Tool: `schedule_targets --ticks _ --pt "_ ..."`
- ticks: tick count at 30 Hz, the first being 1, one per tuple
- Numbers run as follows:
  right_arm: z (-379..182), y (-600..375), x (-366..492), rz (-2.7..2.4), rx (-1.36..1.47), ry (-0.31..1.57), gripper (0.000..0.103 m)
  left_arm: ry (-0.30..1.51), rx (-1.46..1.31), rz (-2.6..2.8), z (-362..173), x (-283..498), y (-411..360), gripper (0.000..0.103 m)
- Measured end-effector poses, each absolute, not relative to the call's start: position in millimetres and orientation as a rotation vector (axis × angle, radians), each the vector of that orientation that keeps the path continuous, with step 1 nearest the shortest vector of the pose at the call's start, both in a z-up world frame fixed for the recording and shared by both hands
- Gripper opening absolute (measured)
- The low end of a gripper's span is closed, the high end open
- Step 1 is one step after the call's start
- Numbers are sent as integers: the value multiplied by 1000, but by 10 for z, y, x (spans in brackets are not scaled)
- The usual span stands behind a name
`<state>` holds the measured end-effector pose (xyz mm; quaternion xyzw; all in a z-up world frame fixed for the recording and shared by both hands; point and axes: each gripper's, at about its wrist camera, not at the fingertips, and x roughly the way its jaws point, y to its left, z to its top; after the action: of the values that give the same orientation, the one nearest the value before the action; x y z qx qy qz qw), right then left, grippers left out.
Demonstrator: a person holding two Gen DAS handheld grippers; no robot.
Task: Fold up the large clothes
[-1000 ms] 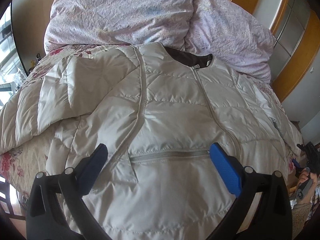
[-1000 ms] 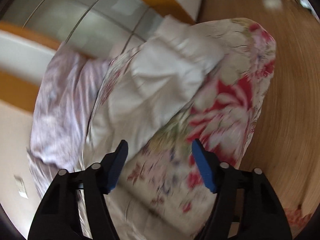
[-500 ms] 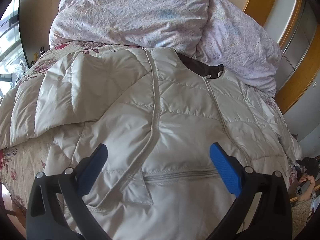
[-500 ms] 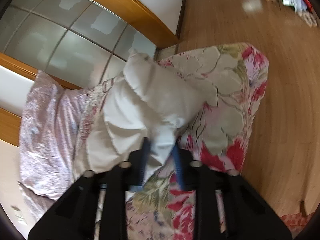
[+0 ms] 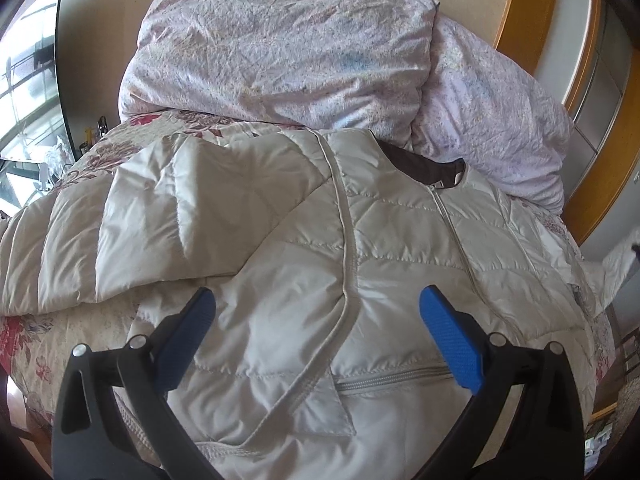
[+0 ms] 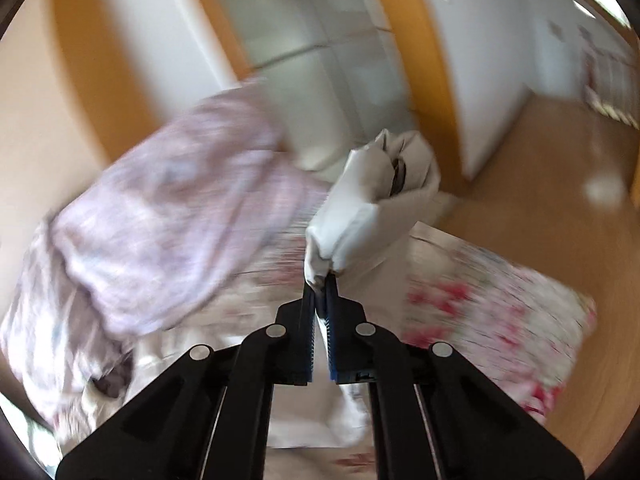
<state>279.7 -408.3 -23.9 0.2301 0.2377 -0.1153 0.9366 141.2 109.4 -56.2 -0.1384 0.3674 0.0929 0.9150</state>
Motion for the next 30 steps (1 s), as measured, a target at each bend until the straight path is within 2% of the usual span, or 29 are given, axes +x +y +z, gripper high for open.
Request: schedule_targets --ticks 6,12,16,22,28,30 --pt "87 -2987 3043 37 306 479 5 729 -292 198 -532 1355 1172 101" --pt "82 -2114 3187 256 237 531 5 750 -333 184 -537 1364 1291 101" --pt "-79 -1525 3252 390 199 607 5 745 -360 182 -530 1346 1367 101" --pt "-620 -798 3310 484 109 761 5 734 -367 182 -531 1296 1432 101" --pt "-1046 -407 3316 488 4 877 6 732 -380 177 -537 1280 1501 101" --pt "-1128 -319 3290 472 -54 913 9 735 -385 170 -536 1281 1511 101"
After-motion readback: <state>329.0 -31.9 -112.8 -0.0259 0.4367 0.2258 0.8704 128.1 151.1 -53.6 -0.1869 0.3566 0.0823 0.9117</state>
